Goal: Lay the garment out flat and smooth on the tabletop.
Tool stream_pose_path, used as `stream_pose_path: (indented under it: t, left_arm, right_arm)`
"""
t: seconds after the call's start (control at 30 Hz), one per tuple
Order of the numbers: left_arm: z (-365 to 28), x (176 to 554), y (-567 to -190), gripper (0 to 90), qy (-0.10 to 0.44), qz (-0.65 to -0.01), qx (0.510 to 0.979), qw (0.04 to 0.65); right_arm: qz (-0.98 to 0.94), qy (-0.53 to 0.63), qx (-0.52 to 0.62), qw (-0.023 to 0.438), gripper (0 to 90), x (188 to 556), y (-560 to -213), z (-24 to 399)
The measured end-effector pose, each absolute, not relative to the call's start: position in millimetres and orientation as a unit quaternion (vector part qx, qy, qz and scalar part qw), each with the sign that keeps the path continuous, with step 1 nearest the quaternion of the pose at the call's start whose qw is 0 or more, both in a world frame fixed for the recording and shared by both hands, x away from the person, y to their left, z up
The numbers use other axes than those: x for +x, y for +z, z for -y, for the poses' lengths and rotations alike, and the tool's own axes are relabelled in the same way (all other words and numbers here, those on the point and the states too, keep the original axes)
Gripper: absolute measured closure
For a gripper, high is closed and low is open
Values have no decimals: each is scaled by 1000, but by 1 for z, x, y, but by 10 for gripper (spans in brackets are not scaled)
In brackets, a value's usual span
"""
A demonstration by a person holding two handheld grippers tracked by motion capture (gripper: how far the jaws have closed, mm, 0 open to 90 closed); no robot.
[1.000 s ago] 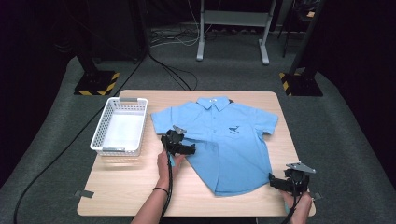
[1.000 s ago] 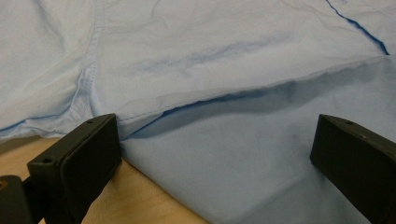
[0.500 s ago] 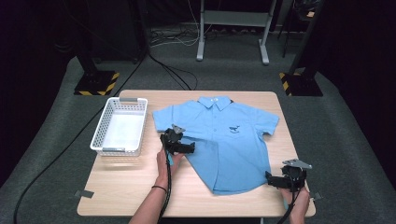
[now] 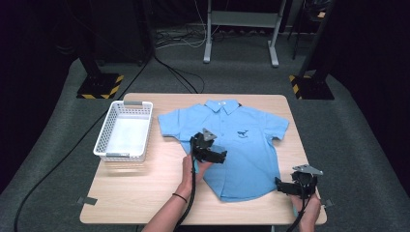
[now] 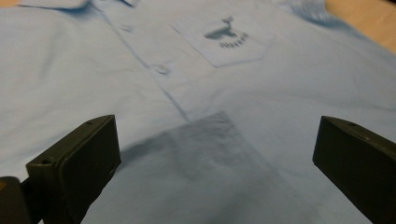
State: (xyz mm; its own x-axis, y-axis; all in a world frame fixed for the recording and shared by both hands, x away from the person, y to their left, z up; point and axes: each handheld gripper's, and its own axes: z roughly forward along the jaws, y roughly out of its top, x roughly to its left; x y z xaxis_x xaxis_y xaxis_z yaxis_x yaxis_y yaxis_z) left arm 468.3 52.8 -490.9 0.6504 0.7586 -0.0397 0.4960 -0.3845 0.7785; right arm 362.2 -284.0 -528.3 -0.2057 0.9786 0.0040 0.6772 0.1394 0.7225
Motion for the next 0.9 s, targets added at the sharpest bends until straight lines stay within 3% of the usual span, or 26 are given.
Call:
stream_pose_path:
  t: [0.23,0.5,0.9]
  left_arm:
    - [-26,482,-512,18,146,-390,836,358]
    - [-30,492,-519,145,140,-397,835,355]
    - [-41,489,-518,531,169,-395,828,361]
  right_arm:
    - [-713,306,581,246,13,362,-528,284]
    - [-713,306,581,247,16,362,-528,284]
    - [-712,306,581,248,20,362,-528,284]
